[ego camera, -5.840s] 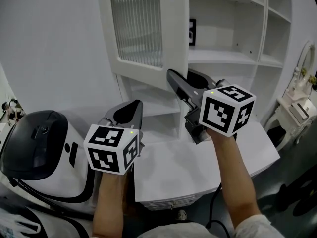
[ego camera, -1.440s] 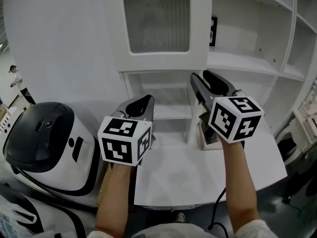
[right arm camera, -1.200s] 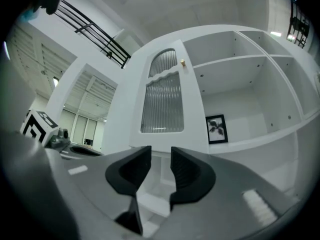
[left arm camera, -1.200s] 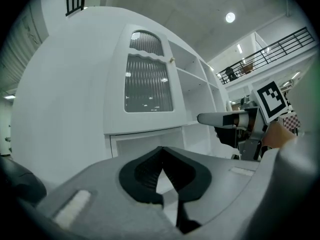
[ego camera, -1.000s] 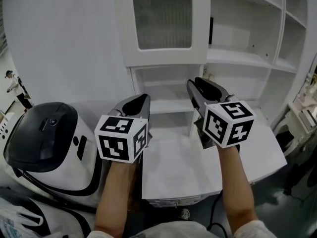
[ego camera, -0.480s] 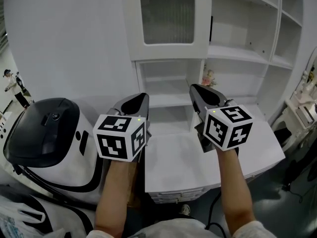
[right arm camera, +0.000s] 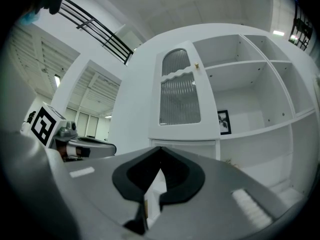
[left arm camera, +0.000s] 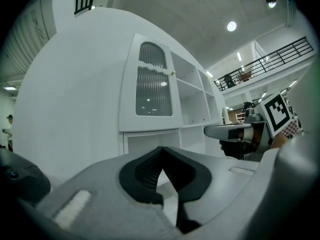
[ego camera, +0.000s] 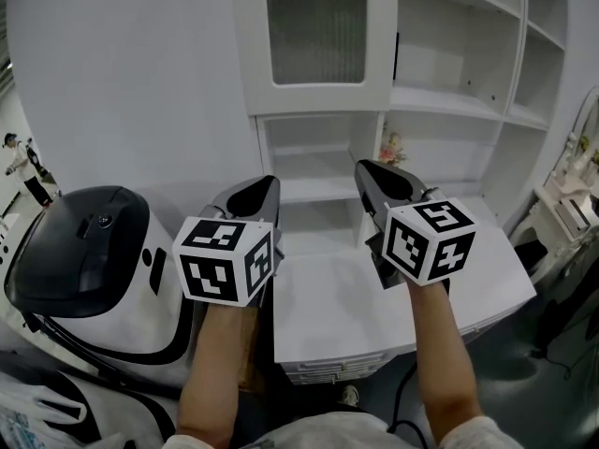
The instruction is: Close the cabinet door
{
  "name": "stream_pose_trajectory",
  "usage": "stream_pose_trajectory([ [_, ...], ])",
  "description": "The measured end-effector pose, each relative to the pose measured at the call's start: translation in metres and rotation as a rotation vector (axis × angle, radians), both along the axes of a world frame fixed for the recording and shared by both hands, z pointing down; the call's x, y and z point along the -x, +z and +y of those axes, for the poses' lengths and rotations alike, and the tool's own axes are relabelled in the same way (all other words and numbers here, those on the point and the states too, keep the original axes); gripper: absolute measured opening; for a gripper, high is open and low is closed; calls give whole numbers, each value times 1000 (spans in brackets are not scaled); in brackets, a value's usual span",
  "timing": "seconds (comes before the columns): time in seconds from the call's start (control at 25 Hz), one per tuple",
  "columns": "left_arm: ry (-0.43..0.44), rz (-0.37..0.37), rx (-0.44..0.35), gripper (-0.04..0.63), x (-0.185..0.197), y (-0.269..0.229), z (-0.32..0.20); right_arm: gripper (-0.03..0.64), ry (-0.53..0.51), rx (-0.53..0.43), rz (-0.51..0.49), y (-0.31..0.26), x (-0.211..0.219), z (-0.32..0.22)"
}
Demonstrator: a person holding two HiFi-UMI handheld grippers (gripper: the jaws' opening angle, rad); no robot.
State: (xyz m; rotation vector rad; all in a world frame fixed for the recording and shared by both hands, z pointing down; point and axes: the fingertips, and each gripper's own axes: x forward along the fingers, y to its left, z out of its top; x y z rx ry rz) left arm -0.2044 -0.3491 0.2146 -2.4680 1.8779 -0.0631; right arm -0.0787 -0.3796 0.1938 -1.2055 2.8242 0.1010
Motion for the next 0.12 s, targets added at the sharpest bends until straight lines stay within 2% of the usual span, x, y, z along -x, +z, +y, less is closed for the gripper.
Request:
stream_pose_trajectory([
  [0.12,2,-1,-2,-3,0,-1,1,3,-1,0,1,0,1,1],
])
